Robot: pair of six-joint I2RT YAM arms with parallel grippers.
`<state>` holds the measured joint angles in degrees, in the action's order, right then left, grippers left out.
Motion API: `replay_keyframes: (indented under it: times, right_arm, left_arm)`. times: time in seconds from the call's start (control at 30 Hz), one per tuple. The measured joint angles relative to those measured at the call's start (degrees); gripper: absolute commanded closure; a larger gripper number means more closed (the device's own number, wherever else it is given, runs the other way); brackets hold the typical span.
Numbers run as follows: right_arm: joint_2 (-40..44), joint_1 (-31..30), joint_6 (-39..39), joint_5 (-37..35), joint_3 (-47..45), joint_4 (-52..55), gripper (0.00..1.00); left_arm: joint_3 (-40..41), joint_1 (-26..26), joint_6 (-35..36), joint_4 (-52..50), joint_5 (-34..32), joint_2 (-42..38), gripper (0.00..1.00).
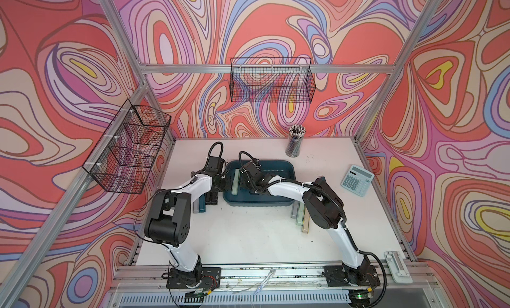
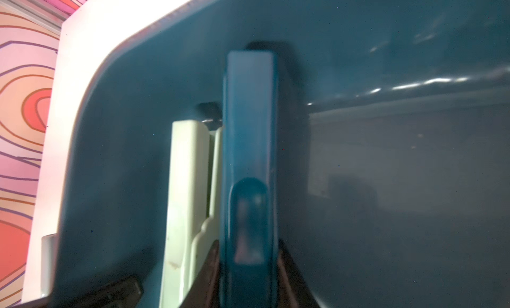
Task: Put the pruning pliers into the storage box
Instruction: Place the pruning pliers in the storage box.
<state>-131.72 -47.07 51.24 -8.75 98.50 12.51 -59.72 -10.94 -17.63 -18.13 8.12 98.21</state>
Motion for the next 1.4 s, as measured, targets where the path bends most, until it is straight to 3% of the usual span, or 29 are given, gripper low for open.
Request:
replay_keyframes:
  times: [0.33,1.4]
  right_arm:
    - [-1.9,0.0,-1.3,2.7,1.4,-1.4,0.60]
    - [-1.9,1.7,-2.9,8.1,2.3,-5.3,0.55]
  left_arm:
    - [0.0,0.0,-0.1,0.2,0.2,0.0,1.00]
    - [0.7,0.0,-0.2,0.8,0.7,-0.5,1.00]
